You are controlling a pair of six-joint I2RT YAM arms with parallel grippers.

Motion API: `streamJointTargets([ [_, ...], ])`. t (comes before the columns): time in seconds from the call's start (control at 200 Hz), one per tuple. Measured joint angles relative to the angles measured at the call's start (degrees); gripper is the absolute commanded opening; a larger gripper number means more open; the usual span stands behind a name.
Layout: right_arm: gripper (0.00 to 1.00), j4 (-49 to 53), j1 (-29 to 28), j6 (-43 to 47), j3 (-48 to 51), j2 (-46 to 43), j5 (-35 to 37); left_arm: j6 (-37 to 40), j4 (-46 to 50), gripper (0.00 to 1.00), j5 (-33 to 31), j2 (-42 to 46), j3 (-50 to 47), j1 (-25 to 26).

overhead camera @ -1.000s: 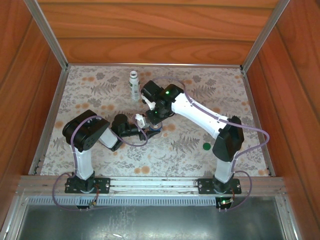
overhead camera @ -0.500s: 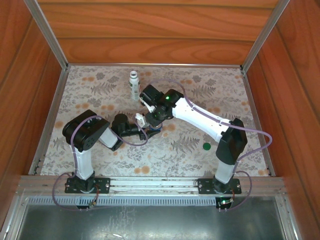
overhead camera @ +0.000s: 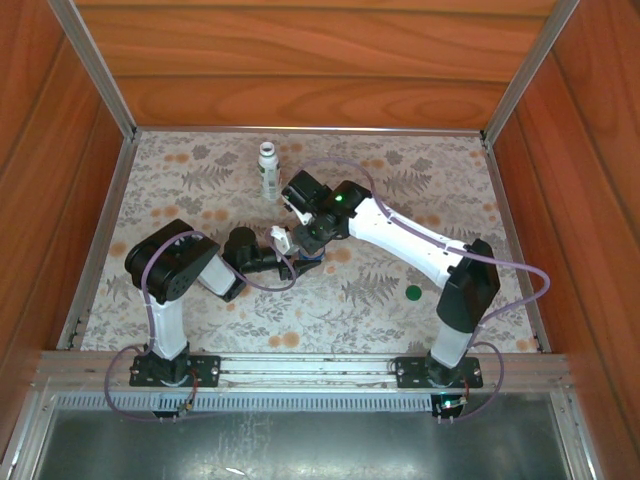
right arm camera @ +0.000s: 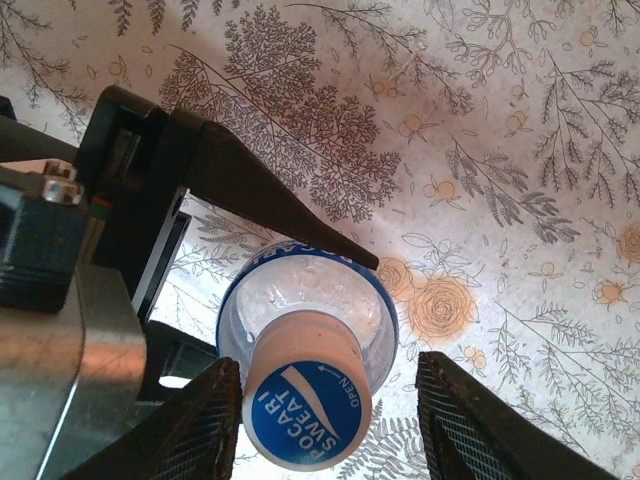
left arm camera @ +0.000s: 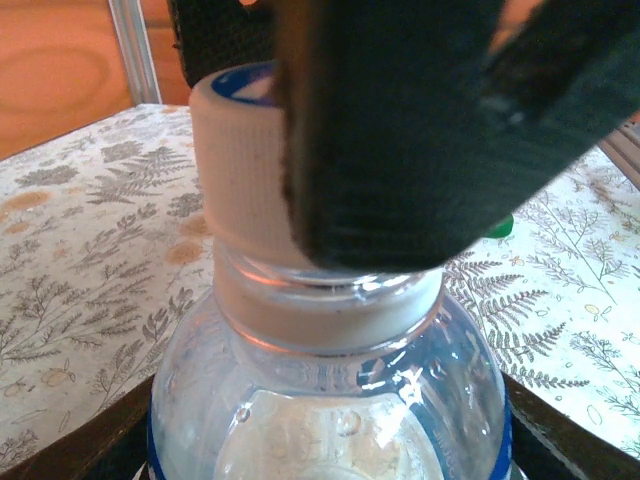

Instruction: Screw on the bottle caps

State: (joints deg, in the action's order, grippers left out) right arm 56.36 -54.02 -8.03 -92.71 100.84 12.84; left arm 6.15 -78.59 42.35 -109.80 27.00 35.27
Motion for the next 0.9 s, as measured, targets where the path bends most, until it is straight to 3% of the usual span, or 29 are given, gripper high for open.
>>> streamJointTargets([
  [0.435, 0.62, -9.7, 0.0, -1.99, 13.03, -14.51, -6.73, 0.09, 0.11, 0.62, 0.02, 0.02, 0.0, 0.0],
  [0.899, 0.6, -30.01, 3.56, -17.46, 32.09, -28.09, -9.14, 2.1, 7.98, 0.63, 1.05, 4.13, 0.0, 0.02],
])
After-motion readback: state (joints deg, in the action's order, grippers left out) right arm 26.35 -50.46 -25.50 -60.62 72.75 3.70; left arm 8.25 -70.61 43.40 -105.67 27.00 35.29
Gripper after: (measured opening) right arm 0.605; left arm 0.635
